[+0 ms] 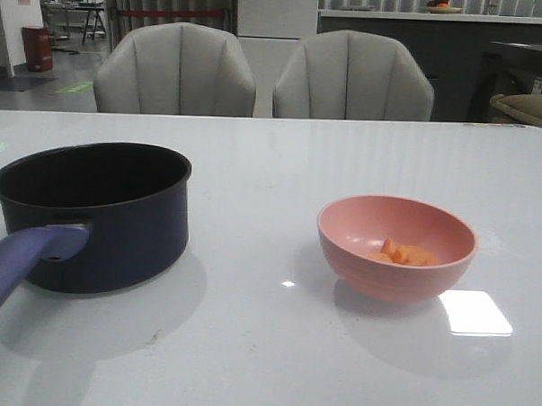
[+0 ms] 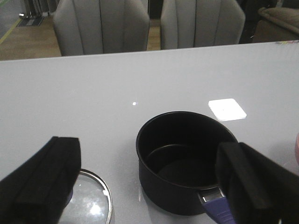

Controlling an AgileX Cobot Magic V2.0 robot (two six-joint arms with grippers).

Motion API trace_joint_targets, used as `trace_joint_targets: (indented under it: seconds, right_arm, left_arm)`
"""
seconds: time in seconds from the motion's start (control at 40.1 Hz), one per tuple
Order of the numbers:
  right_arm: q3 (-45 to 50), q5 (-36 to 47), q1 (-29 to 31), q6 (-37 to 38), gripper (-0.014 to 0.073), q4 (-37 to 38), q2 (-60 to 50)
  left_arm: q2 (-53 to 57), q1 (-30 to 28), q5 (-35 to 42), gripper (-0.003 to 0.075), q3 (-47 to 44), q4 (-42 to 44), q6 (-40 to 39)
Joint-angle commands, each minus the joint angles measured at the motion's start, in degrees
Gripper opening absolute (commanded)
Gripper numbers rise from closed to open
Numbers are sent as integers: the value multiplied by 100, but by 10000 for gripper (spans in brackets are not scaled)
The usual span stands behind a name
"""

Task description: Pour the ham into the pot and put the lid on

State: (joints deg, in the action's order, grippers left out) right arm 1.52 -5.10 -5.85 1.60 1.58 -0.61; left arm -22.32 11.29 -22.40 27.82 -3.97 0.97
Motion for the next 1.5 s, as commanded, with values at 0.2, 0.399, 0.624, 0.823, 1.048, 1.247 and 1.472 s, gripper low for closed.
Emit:
trace_joint_targets:
  seconds: [0.2, 0.399, 0.624, 0.823, 1.048, 1.247, 1.472]
  right_arm:
    - [-28, 510, 34, 0, 148, 94, -109]
    - [-28, 838, 34, 0, 148, 94, -109]
    - [-490, 1108, 34, 27, 148, -202, -18]
    - [-1558, -494, 34, 27, 148, -223, 1021]
    - [-1716, -494, 34, 27, 148, -292, 1493]
    - [-1931, -494, 34, 27, 204, -871, 2132]
    - [-2660, -519, 13, 27, 450, -930, 3768]
  left_arm:
    - [1228, 211, 1631, 625, -940, -106, -4]
    - [1282, 452, 1698, 625, -1117, -72, -4]
    - [1282, 550, 1679, 625, -1117, -63, -4]
    - [1211, 550, 1679, 625, -1117, -63, -4]
    - [1190, 550, 1679, 625, -1117, -63, -4]
    - [1190, 550, 1670, 625, -1117, -63, -4]
    - [1190, 550, 1615, 625, -1117, -63, -4]
